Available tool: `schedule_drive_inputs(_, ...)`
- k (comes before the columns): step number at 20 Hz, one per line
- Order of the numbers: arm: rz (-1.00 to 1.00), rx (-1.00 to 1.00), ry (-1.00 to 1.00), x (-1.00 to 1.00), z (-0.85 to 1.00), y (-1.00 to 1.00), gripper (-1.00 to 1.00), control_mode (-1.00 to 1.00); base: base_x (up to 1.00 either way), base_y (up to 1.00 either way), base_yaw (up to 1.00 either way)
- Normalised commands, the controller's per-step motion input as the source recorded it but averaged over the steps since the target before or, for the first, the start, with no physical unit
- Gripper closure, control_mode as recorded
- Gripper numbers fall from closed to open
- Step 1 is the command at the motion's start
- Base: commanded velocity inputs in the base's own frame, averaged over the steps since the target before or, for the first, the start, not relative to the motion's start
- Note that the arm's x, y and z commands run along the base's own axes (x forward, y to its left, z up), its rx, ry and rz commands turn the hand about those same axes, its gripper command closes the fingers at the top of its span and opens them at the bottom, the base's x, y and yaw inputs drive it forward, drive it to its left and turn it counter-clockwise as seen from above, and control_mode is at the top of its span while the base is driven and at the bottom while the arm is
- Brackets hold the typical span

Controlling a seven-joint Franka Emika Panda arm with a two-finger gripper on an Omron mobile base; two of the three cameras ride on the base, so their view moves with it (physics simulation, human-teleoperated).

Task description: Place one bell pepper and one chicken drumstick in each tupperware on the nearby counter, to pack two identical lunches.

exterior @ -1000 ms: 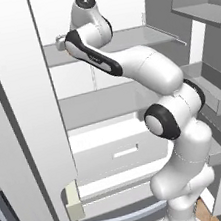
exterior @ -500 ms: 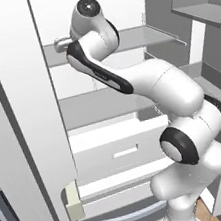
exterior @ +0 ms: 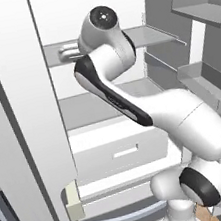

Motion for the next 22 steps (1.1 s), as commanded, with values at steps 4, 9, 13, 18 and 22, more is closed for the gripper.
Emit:
schedule_drive_inputs(4, -0.03, -0.06, 0.39, -1.00, -1.00, 0.00, 1.00, -1.00, 0.00, 0.00, 0.00)
schedule_drive_inputs(9, -0.10, 0.03, 0.47, -1.00, -1.00, -0.27, 1.00, -1.00, 0.00, 0.00, 0.00)
schedule_drive_inputs(13, -0.10, 0.06, 0.28, -0.75, -0.75, -0.21, 1.00, 1.00, -0.25, -0.01, -0.04)
schedule_drive_inputs(18, 0.00, 0.00, 0.00, 0.00, 0.00, 0.00, 1.00, 1.00, -1.00, 0.00, -0.18)
schedule_drive_inputs(22, 0.00, 0.00, 0.00, 0.00, 0.00, 0.00, 1.00, 1.00, -1.00, 0.00, -0.24)
